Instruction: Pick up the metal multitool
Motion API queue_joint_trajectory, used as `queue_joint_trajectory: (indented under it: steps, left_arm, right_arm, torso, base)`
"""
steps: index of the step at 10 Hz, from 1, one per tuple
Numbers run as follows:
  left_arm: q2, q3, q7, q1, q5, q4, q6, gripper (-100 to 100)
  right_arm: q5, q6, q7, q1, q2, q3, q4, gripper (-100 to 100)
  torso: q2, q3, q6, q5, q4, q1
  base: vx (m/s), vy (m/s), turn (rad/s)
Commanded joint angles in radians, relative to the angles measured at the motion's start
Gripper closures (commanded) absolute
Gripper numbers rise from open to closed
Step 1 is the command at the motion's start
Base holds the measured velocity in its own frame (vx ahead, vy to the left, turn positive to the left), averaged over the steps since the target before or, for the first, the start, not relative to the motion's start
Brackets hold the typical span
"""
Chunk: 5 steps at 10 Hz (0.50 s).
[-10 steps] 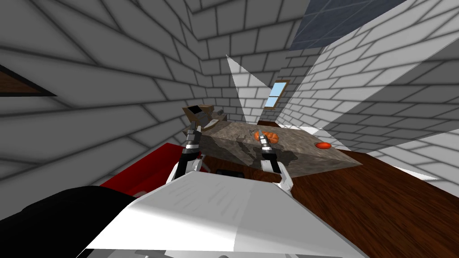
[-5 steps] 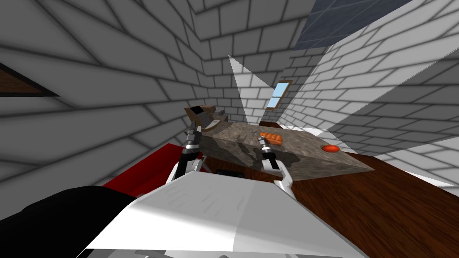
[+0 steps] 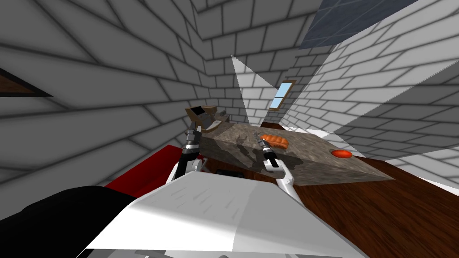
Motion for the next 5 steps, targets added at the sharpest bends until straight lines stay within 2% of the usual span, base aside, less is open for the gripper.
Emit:
queue_joint_trajectory:
  steps: [1,2,3,5]
  left_arm:
    - [0.0,0.0,0.0,0.0,0.0,0.0,0.0,0]
    - [0.0,0.0,0.0,0.0,0.0,0.0,0.0,0]
    - [0.0,0.0,0.0,0.0,0.0,0.0,0.0,0]
    - [0.0,0.0,0.0,0.0,0.0,0.0,0.0,0]
  right_arm:
    - [0.014,0.009,0.007,-0.016,-0.005,-0.001,0.038,-100]
    - [0.036,0.033,0.012,-0.028,-0.028,0.0,0.069,-100]
    - [0.036,0.033,0.012,-0.028,-0.028,0.0,0.074,-100]
    - [0.079,0.078,0.02,-0.051,-0.073,0.001,0.137,-100]
  torso:
    - [0.0,0.0,0.0,0.0,0.0,0.0]
    - [0.001,0.0,0.0,0.0,0.0,0.0]
    - [0.001,0.001,0.0,0.0,0.0,0.0]
    - [0.001,0.0,0.0,0.0,0.0,0.0]
  base:
    - [0.068,0.032,0.014]
    - [0.06,0.039,0.032]
    - [0.055,0.035,0.014]
    - [0.102,0.061,0.049]
